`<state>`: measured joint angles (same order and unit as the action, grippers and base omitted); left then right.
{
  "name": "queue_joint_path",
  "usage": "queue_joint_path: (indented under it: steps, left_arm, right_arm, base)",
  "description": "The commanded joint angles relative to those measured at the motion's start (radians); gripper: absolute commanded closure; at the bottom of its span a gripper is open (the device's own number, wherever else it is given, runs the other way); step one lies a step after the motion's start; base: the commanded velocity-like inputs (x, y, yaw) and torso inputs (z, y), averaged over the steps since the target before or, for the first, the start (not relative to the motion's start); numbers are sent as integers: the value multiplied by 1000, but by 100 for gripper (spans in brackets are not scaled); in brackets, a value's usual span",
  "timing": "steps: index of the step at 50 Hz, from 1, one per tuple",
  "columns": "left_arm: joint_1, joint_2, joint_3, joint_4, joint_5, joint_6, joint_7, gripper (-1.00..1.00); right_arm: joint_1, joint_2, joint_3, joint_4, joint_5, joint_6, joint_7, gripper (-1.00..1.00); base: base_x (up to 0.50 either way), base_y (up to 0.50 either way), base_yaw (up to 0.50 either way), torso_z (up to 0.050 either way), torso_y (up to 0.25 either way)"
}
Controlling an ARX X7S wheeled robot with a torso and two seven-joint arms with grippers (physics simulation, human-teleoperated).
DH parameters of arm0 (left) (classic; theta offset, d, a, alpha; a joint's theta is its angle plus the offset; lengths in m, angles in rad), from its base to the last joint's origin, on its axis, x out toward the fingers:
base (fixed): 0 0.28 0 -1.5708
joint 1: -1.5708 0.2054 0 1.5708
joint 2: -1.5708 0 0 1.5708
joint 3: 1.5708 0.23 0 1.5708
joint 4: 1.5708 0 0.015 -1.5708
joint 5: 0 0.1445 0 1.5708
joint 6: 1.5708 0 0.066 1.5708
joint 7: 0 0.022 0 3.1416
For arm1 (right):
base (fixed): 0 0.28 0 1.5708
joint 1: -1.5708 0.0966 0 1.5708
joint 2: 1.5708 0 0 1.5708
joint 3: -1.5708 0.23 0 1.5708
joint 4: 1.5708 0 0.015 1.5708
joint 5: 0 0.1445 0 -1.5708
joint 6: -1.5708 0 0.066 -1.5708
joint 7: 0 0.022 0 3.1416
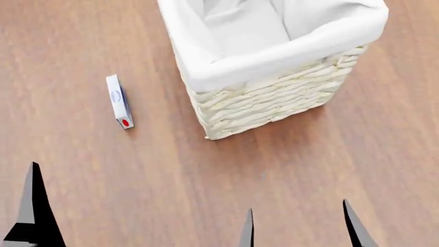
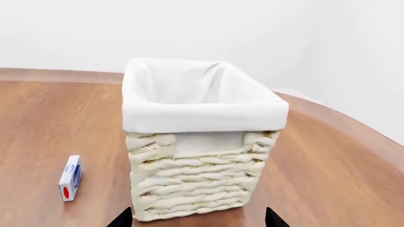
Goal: Pick up the alphabet soup and the cream cheese box, and put them in the basket.
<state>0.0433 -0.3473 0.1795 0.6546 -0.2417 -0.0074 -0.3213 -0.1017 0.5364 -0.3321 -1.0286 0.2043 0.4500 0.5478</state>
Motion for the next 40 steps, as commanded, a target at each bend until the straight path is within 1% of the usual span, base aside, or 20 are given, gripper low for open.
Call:
queue_joint_path:
  steps: [1,5,9,13,19,20,24,27,28,29,30,35,36,37,40]
  left_arm:
    - [-8,-1,14,-19,8,2,2,-100]
    - [-8,-3,13,-20,8,2,1,-100]
    - [-13,-8,18,-17,7,-2,5,-100]
    - [-18,-11,17,-18,1,-3,7,-100]
    - [-19,-12,18,-26,-2,1,7,-100]
    - [-20,-13,18,-26,-2,1,7,-100]
    - [-24,-10,21,-37,-3,5,8,-100]
    - [-26,-10,24,-36,-5,3,8,-100]
    - [-26,-11,23,-36,-5,4,8,-100]
    - [-25,-11,23,-36,-5,5,7,-100]
    - [-23,-12,24,-36,-4,5,7,-100]
    - [-20,-13,24,-39,-4,9,5,-100]
    - [-20,-13,24,-39,-4,9,5,-100]
    - [-21,-13,26,-36,-3,6,5,-100]
    - [-21,-13,26,-34,-8,3,3,-100]
  right_arm:
    - [130,357,-272,-18,250,-81,439,-100]
    - [203,440,-396,-18,307,-127,540,-100]
    - [269,468,-459,-17,377,-139,590,-100]
    - [314,487,-516,-16,403,-156,617,-100]
    - [299,521,-540,-7,436,-191,626,-100]
    - [299,526,-543,-3,447,-176,636,-100]
    - [265,556,-545,5,447,-225,643,-100]
    - [263,555,-551,3,463,-232,640,-100]
    - [262,555,-549,0,483,-252,632,-100]
    - [272,556,-550,-6,494,-228,649,-100]
    - [268,555,-551,0,518,-242,643,-100]
    - [259,556,-561,11,526,-253,636,-100]
    - [250,557,-561,16,530,-279,623,-100]
    - [256,556,-564,16,534,-255,635,-100]
    - [258,555,-565,13,551,-259,634,-100]
  base:
    - [0,0,0,0,0]
    - [0,0,0,0,0]
    - [0,0,0,0,0]
    - [0,0,0,0,0]
    - [0,0,0,0,0]
    - [0,0,0,0,0]
    - [0,0,0,0,0]
    - [0,0,0,0,0]
    - [0,0,0,0,0]
    - [0,0,0,0,0]
    - [0,0,0,0,0]
    - [0,0,0,0,0]
    - [0,0,0,0,0]
    - [0,0,0,0,0]
    - [0,0,0,0,0]
